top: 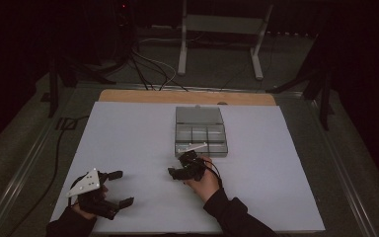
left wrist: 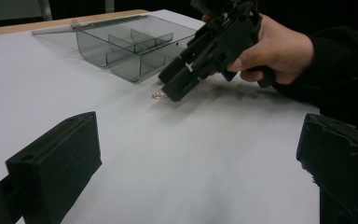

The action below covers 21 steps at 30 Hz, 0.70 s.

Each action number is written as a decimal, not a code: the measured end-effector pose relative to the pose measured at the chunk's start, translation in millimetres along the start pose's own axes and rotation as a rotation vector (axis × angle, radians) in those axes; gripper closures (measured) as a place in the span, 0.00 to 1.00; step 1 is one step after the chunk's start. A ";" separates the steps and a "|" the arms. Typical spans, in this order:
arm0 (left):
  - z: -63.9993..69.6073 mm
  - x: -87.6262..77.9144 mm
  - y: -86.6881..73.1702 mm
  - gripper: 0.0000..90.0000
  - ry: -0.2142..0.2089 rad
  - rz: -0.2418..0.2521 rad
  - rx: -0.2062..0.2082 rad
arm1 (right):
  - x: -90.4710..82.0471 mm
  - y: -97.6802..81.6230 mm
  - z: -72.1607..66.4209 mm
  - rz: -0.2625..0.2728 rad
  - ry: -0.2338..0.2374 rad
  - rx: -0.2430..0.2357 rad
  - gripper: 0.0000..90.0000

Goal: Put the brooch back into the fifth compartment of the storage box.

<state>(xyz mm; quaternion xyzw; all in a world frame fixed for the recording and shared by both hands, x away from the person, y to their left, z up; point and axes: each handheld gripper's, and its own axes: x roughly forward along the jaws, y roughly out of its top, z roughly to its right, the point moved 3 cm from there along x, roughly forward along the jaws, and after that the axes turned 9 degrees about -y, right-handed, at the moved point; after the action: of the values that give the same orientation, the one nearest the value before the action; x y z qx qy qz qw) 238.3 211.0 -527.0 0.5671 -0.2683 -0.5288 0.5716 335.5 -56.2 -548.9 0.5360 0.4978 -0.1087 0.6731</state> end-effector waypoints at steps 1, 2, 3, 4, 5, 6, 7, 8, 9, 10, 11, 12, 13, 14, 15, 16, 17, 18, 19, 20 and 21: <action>-0.1 0.1 -0.1 0.01 0.000 -0.001 0.001 | -0.1 0.3 -0.1 0.001 -0.010 -0.007 0.52; -0.2 0.0 -0.1 0.01 -0.001 0.000 -0.001 | 0.1 0.8 0.0 0.000 -0.013 -0.013 0.54; -0.3 -0.1 0.1 0.01 0.000 0.002 -0.002 | 0.3 1.1 0.3 0.001 -0.017 -0.017 0.57; -0.1 -0.3 0.1 0.01 0.000 0.003 -0.001 | 0.4 1.0 0.5 0.005 -0.023 -0.018 0.59; 0.0 -0.3 0.1 0.01 0.000 0.002 0.000 | 0.5 0.5 0.3 0.007 -0.033 -0.029 0.61; 0.0 -0.3 0.1 0.01 0.000 0.002 0.000 | 0.5 0.5 0.3 0.007 -0.033 -0.029 0.61; -0.2 -0.3 -0.1 0.01 -0.001 0.002 -0.001 | 0.2 0.2 -0.6 0.009 -0.043 -0.046 0.63; -0.4 -0.3 0.0 0.01 -0.002 0.003 -0.002 | -0.4 -0.6 -3.0 0.011 -0.053 -0.070 0.68; -0.3 -0.4 0.1 0.01 -0.001 0.005 -0.003 | -0.2 -1.1 -4.4 0.013 -0.063 -0.082 0.69; -0.2 -0.4 0.1 0.01 -0.002 0.004 -0.002 | -0.2 -1.5 -6.2 0.015 -0.078 -0.095 0.71; -0.1 -0.3 -0.1 0.01 -0.002 0.002 -0.001 | -0.4 -1.7 -7.1 0.016 -0.085 -0.109 0.74; -0.1 -0.3 -0.1 0.01 -0.002 0.002 -0.001 | -0.4 -1.7 -7.1 0.016 -0.085 -0.109 0.74; -0.3 -0.3 -0.1 0.01 -0.003 0.002 -0.003 | -0.4 -1.7 -7.6 0.014 -0.086 -0.111 0.75; -0.3 -0.4 0.1 0.01 -0.003 0.004 -0.004 | -0.3 -1.6 -7.6 0.012 -0.096 -0.117 0.78; -0.2 -0.6 0.1 0.01 -0.003 0.004 -0.003 | -0.3 -1.6 -7.0 0.012 -0.099 -0.115 0.81; -0.2 -0.6 -0.1 0.01 -0.002 0.003 -0.002 | -0.4 -1.7 -6.7 0.012 -0.099 -0.109 0.82; -0.4 -0.5 -0.2 0.01 -0.003 0.001 -0.002 | -0.6 -1.8 -6.8 0.010 -0.101 -0.113 0.84; -0.4 -0.5 -0.2 0.01 -0.003 0.001 -0.002 | -0.6 -1.8 -6.8 0.010 -0.101 -0.113 0.84; -0.6 -0.4 -0.2 0.01 -0.003 0.000 -0.004 | -0.7 -1.9 -7.2 0.009 -0.105 -0.119 0.86; -0.4 -0.4 -0.1 0.01 -0.003 0.003 -0.004 | -0.7 -2.3 -7.7 0.008 -0.116 -0.130 0.91; -0.2 -0.3 -0.2 0.01 -0.004 0.002 -0.003 | -0.8 -2.3 -7.9 0.006 -0.117 -0.133 0.93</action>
<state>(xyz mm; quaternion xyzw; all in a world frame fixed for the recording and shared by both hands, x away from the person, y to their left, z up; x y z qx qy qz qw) 238.3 211.4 -527.1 0.5650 -0.2691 -0.5296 0.5726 329.1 -50.8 -549.1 0.4842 0.4621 -0.1047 0.7355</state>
